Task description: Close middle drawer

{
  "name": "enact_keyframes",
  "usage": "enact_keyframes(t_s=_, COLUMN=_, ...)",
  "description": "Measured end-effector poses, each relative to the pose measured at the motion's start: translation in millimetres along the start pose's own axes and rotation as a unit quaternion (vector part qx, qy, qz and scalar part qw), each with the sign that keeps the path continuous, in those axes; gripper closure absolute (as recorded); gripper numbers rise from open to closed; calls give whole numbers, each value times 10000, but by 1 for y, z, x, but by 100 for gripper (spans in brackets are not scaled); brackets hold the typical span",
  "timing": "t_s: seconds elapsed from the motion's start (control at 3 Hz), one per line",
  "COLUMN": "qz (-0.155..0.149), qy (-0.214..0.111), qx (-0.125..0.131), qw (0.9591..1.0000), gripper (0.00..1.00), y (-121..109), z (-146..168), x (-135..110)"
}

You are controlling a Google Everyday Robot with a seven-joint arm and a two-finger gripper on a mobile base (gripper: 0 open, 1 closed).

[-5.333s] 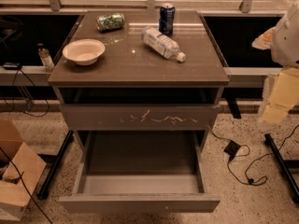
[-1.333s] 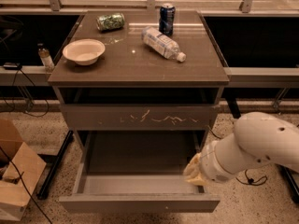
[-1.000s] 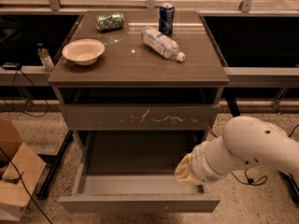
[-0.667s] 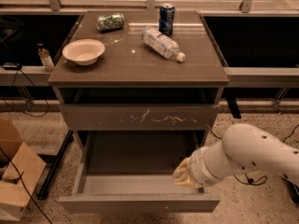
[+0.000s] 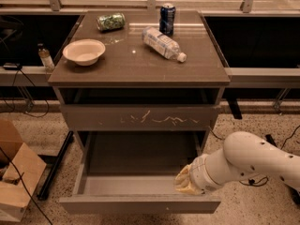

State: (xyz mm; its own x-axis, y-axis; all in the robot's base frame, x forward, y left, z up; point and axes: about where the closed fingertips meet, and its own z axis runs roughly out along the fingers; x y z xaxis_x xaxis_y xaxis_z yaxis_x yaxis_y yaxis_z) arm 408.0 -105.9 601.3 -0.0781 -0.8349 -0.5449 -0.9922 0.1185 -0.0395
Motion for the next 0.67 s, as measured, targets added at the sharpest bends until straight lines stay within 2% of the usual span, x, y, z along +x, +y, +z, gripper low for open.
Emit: enact_keyframes(t_s=0.67, qz=382, qy=327, qx=-249, qw=9984, gripper=100, y=6, z=45, x=32)
